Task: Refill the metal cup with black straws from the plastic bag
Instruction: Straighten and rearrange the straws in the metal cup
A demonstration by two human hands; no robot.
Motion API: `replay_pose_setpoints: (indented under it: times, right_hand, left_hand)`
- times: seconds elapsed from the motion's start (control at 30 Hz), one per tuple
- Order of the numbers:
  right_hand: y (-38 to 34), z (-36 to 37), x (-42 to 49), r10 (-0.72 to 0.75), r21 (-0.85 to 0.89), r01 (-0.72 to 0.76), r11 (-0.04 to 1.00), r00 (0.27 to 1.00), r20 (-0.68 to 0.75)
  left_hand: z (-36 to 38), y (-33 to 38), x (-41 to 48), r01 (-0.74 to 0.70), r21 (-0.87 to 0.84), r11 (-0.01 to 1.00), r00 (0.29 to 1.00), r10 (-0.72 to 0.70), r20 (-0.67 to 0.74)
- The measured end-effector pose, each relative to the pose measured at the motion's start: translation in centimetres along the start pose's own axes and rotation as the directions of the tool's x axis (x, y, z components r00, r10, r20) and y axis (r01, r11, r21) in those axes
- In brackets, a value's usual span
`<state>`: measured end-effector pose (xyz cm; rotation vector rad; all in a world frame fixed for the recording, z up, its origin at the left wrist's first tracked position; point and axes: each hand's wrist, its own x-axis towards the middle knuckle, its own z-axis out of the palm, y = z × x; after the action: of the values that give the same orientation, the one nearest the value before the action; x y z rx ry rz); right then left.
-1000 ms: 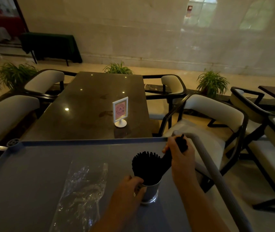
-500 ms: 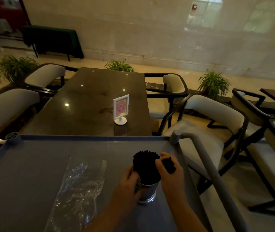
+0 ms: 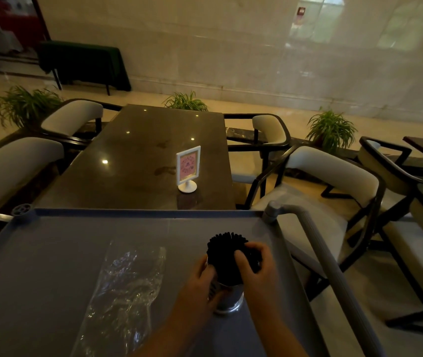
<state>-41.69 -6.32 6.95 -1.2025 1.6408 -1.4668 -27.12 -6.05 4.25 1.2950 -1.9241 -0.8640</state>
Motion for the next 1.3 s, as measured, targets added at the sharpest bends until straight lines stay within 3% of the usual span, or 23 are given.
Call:
replay_pose_setpoints:
  times: [0.1, 0.27, 0.4, 0.5, 0.6, 0.77, 0.87, 1.07, 1.2, 1.3]
  right_hand:
    - [-0.2, 0.4, 0.8, 0.08, 0.075, -0.076, 0.994, 0.995, -0.054]
    - [-0.5, 0.4, 2.6, 0.142, -0.032, -0.14, 0.99, 0.989, 0.049]
    - [-0.3, 0.1, 3.1, 0.2, 0.036, -0.205, 0.978, 0.974, 0.11]
    - [1.1, -1.4, 2.5, 0.215, 0.11, -0.238, 0.965, 0.958, 0.189]
    - [2.1, -2.8, 1.2, 0.202, 0.101, -0.239, 0.966, 0.937, 0.286]
    - [2.0, -2.4, -0.1, 0.114, 0.071, -0.174, 0.982, 0.854, 0.507]
    - [0.3, -2.2, 0.3, 0.087, 0.122, -0.172, 0.978, 0.856, 0.51]
    - [0.9, -2.2, -0.3, 0.077, 0.061, -0.134, 0.989, 0.825, 0.56]
    - [2.2, -1.4, 0.0, 0.151, 0.108, -0.21, 0.972, 0.905, 0.398]
    - [2.5, -1.2, 0.4, 0.195, 0.118, -0.245, 0.962, 0.923, 0.331]
  left_hand:
    - [0.2, -0.1, 0.0, 0.007, 0.009, 1.0, 1.0, -0.007, -0.003]
    - [0.4, -0.8, 0.1, 0.046, -0.014, 0.999, 0.999, -0.046, 0.003]
    - [0.2, -1.2, 0.1, 0.082, -0.122, 0.989, 0.996, -0.085, -0.015]
    - [-0.2, -1.9, -0.9, 0.068, -0.188, 0.98, 0.989, -0.091, -0.117]
    - [-0.7, -2.6, -1.3, 0.124, -0.358, 0.925, 0.967, -0.193, -0.163]
    - [-2.1, -2.1, 1.0, 0.239, -0.38, 0.893, 0.97, -0.2, 0.14]
    - [-2.5, -1.5, 2.1, 0.272, -0.395, 0.877, 0.958, -0.208, 0.199]
    - [-2.3, -1.5, 2.6, 0.278, -0.394, 0.876, 0.96, -0.24, 0.144]
    - [-2.2, -1.6, 2.9, 0.251, -0.379, 0.891, 0.968, -0.229, 0.102]
    - [-2.2, -1.7, 3.7, 0.24, -0.394, 0.887, 0.971, -0.219, 0.097]
